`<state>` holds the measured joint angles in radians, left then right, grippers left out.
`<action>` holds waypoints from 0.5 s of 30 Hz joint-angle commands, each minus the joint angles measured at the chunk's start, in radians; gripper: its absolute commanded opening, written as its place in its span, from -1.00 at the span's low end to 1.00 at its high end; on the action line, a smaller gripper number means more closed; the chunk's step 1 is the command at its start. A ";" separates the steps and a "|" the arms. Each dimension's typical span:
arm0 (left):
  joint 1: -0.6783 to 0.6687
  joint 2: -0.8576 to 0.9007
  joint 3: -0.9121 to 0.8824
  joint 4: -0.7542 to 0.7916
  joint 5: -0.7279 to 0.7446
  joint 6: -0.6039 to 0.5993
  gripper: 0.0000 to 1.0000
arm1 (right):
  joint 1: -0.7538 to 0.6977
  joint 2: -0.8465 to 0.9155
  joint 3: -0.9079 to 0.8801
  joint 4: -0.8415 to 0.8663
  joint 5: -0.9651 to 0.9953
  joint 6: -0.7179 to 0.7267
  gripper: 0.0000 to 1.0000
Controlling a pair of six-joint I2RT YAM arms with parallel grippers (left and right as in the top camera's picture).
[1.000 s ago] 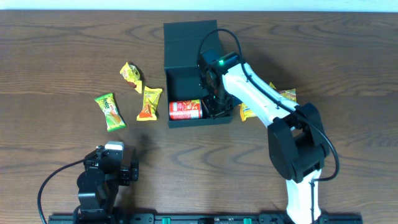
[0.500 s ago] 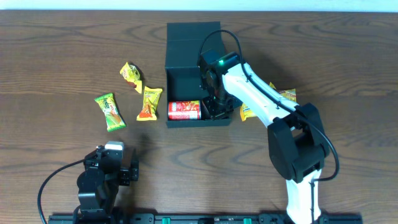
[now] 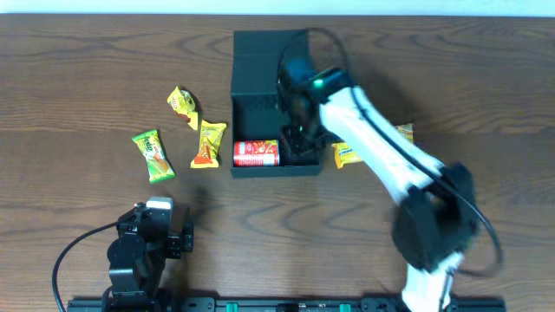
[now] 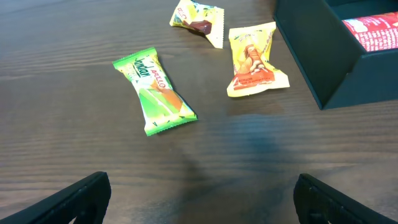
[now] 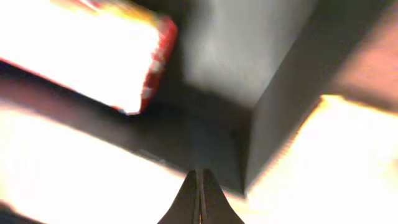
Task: Pack container
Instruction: 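Move the right gripper to the yellow Lemond biscuit pack and grasp it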
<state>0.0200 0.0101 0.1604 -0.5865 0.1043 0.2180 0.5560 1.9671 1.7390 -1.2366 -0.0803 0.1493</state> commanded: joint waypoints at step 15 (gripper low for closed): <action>0.006 -0.006 -0.007 0.000 -0.004 0.003 0.90 | -0.296 -0.379 -0.420 0.193 0.013 -0.114 0.25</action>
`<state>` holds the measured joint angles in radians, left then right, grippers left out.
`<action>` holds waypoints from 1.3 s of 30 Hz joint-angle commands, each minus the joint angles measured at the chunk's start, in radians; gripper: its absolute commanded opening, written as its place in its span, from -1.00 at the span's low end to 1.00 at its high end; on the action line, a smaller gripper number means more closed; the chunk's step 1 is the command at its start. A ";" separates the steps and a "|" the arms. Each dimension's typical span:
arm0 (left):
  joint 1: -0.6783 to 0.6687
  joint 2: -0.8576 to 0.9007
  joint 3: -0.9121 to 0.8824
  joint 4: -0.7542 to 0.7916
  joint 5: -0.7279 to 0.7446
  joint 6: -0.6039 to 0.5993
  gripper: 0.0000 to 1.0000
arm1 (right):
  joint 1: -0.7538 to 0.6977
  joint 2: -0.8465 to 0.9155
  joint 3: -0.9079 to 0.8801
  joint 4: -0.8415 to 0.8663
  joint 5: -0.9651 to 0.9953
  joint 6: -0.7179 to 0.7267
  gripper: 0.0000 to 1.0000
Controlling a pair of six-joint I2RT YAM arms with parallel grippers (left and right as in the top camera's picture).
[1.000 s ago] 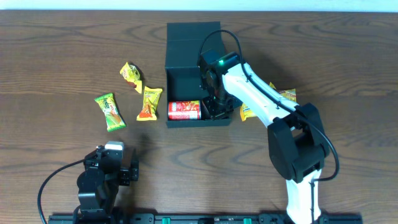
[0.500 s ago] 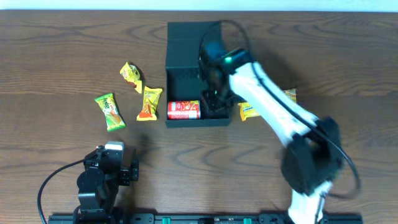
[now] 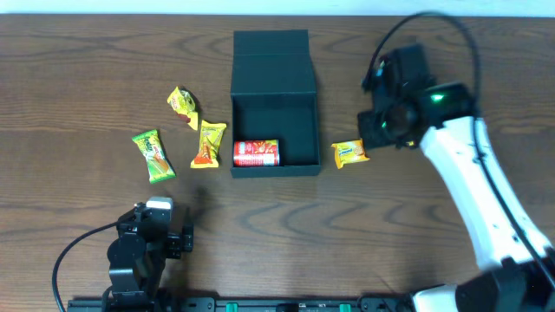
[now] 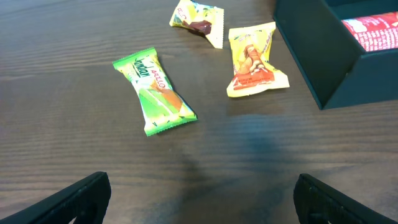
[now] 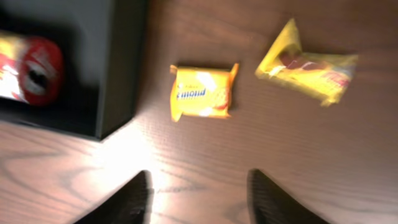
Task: Pack container
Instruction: 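Move the right gripper to the yellow Lemond biscuit pack and grasp it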
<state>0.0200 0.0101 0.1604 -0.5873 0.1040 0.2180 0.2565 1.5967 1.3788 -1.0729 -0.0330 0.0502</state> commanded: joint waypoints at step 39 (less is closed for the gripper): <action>0.006 -0.006 -0.007 0.001 -0.003 0.003 0.91 | 0.040 0.238 -0.327 0.587 0.055 -0.032 0.86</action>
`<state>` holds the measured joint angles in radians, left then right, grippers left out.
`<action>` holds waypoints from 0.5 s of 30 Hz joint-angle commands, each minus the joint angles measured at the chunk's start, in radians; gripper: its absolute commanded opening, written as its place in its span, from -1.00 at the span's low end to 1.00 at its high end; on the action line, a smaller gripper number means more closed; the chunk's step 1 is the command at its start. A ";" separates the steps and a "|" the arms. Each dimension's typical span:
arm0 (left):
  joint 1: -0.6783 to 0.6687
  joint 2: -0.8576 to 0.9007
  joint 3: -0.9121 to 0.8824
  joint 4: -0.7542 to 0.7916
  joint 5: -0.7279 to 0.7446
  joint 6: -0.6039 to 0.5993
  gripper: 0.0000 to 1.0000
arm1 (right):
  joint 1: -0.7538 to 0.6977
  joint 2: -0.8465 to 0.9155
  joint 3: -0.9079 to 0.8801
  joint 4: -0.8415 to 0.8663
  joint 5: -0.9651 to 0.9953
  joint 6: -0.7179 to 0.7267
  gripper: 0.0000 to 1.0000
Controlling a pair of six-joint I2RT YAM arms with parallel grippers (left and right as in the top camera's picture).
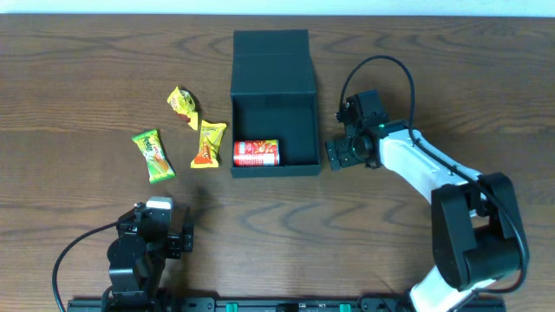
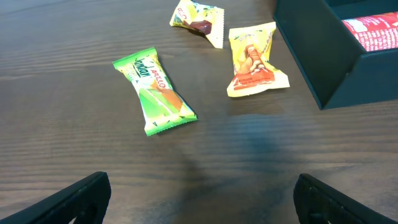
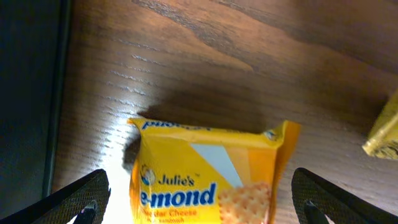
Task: Pack container
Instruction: 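Move the right gripper to the yellow Lemond biscuit pack and grasp it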
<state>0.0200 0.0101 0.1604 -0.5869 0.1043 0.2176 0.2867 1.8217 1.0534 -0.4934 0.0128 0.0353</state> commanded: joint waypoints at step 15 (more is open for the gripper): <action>0.006 -0.006 -0.007 0.000 -0.004 0.004 0.90 | 0.011 0.038 -0.001 0.022 0.022 -0.014 0.23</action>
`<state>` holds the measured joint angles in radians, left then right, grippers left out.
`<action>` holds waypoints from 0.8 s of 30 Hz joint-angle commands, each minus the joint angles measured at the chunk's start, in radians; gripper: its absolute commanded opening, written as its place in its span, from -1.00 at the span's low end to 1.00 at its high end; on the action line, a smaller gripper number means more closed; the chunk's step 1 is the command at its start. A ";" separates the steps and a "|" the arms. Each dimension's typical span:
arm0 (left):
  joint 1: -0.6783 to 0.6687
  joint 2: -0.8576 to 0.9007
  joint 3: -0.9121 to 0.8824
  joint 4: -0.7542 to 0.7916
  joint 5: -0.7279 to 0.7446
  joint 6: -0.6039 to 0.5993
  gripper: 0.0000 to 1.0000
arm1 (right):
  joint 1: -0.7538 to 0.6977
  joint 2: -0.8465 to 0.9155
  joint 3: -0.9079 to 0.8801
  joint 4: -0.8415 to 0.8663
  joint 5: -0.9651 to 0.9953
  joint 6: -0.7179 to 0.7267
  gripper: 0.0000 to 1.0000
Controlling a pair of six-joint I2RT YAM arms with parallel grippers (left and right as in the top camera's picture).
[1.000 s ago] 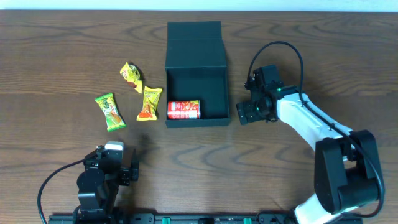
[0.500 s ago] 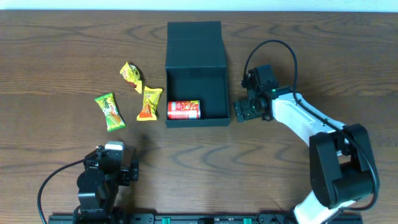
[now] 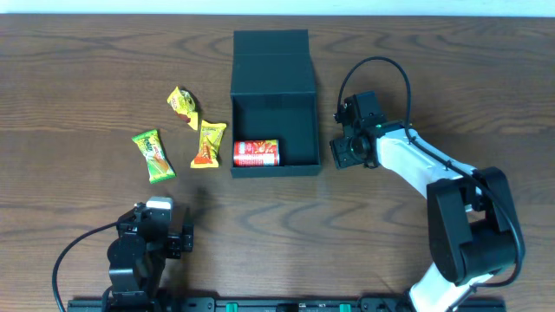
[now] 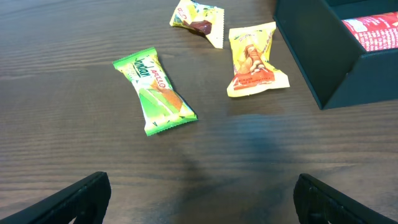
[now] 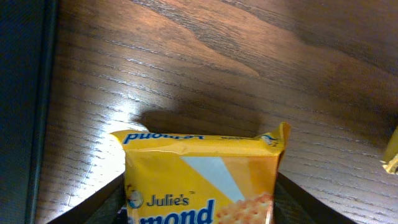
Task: Pack container
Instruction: 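Move the right gripper to the yellow Lemond biscuit pack and grasp it, then carry the biscuit pack into the box beside the can and release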
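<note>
An open black box holds a red packet at its front left. Just right of the box my right gripper is down at the table. The right wrist view shows my right gripper shut on a yellow Julie's cracker packet, with the fingers pressed against both its sides. From overhead the gripper hides this packet. My left gripper stands open and holds nothing, near the table's front edge.
Left of the box lie a green packet, a yellow-orange packet and a small yellow packet. Another yellow packet shows at the right edge of the right wrist view. The box wall is close on that gripper's left.
My right gripper's fingers stood wide on both sides of the cracker packet; now they have closed in against its edges. The left arm has not moved.
My right gripper was first shut inside the box beside the red packet. Then it was open above the table right of the box, over two yellow packets. Later it was low over the cracker packet with its jaws wide, and now it grips that packet.
</note>
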<state>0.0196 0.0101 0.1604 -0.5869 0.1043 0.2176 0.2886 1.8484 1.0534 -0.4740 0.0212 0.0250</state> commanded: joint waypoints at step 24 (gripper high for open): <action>0.006 -0.006 -0.007 0.000 -0.004 0.004 0.91 | 0.133 0.010 0.656 -0.548 -0.026 0.212 -0.07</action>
<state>0.0200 0.0101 0.1604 -0.5869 0.1043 0.2180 0.3588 1.8580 1.6886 -1.0084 0.0151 0.1738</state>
